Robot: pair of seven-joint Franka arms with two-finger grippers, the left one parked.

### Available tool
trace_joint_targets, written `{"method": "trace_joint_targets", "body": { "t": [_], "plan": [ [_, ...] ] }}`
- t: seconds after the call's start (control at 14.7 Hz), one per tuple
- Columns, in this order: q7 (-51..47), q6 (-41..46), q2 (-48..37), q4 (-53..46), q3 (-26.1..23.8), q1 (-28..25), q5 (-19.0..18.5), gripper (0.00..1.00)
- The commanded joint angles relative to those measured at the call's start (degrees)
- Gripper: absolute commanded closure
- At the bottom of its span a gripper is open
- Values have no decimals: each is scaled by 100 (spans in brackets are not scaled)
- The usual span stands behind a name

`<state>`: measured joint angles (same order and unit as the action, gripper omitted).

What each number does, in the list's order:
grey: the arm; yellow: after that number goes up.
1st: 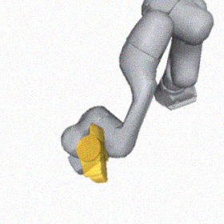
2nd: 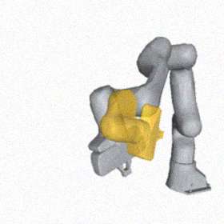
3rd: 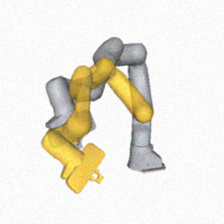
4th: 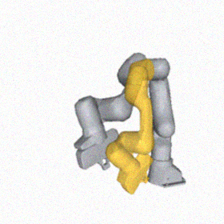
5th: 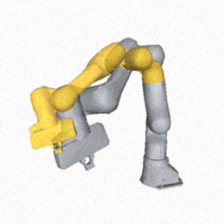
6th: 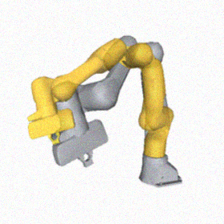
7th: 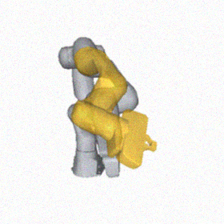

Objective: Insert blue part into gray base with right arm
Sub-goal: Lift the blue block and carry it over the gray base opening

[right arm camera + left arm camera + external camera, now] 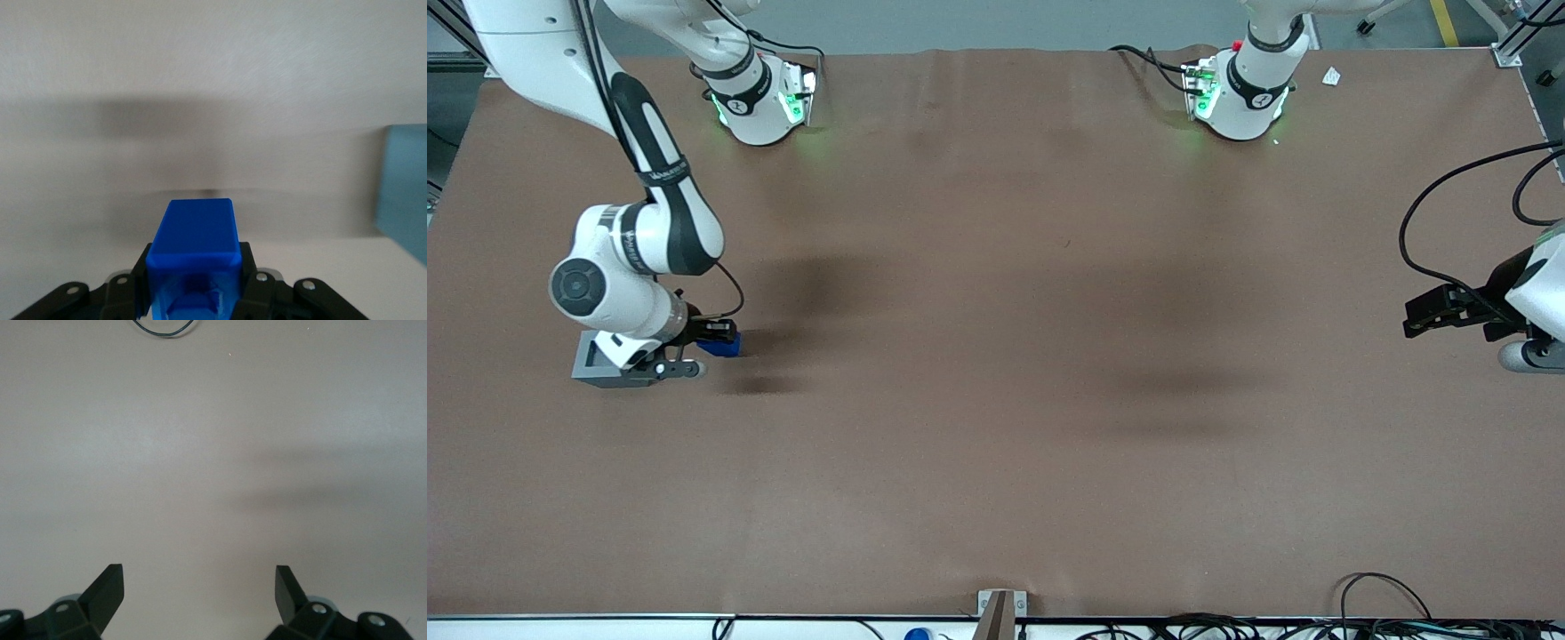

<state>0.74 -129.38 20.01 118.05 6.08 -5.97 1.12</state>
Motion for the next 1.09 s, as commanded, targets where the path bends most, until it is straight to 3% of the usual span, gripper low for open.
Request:
{"method": "trace_joint_targets", "body": {
  "t": [0.0,0.48,1.02],
  "plan": [
    [22,745,-59,-659,-46,350,-42,95],
    [1129,1345,-24,-1346,-46,1342,-51,95],
    [1472,1196,108,-1320,-46,1757,-60,95]
  ]
}}
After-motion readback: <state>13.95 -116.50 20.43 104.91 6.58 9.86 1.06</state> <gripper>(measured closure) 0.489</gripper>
